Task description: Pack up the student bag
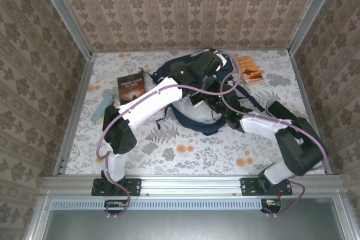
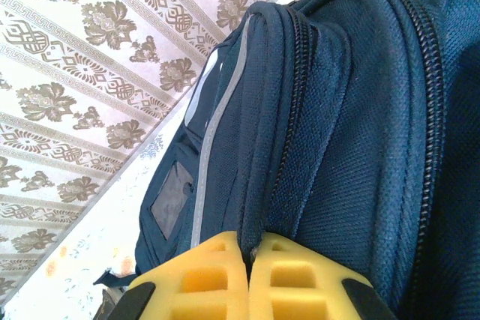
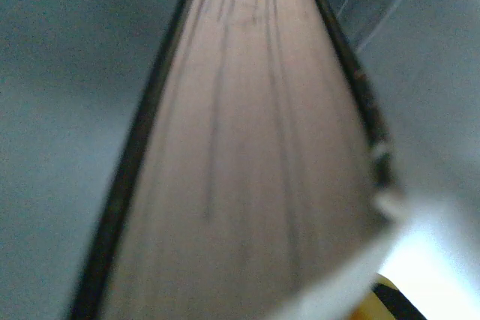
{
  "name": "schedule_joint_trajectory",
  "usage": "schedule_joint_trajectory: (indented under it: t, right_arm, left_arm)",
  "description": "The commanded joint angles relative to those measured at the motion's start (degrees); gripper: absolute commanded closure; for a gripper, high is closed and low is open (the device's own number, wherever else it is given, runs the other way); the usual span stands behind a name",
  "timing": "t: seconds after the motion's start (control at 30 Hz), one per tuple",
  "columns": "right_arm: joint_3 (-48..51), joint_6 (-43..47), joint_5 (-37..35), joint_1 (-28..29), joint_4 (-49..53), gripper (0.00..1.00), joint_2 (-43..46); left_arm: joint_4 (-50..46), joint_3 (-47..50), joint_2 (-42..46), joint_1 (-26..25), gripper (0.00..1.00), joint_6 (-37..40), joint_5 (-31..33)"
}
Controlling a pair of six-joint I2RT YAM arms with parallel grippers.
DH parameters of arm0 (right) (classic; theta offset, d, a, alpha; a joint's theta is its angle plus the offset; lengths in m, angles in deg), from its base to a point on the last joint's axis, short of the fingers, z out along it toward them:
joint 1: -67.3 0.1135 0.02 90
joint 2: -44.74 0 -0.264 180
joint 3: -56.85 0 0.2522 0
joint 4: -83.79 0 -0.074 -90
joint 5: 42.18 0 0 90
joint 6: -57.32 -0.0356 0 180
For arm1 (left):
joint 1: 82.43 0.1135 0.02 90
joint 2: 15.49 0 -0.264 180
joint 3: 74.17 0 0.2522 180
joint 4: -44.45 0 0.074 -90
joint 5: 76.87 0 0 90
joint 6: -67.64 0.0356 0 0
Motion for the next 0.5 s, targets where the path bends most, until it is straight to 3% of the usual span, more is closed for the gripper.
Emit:
schedule_joint_trajectory:
  t: [0.0, 0.27, 0.37, 0.47]
  right_arm:
    - [-4.0, -1.1, -5.8, 1.0, -15.4, 1.0, -4.2]
    - [-12.4, -5.2, -7.2, 1.0, -18.4, 0.99, -17.4]
    - [-14.6, -7.4, -6.1, 0.9, -19.1, 0.89, -21.2]
    - [-14.0, -9.0, -4.4, 0.5, -18.3, 0.68, -21.4]
  left_arm:
    - [3.7, -3.9, 6.2, 0.5, 1.0, -2.1, 2.1]
    - [1.9, -3.5, 7.1, 1.5, 1.0, -4.0, -0.4]
    - [1.4, -3.4, 7.3, 1.9, 1.0, -4.9, -1.3]
    - [0.8, -3.3, 7.3, 2.5, 0.99, -5.8, -1.9]
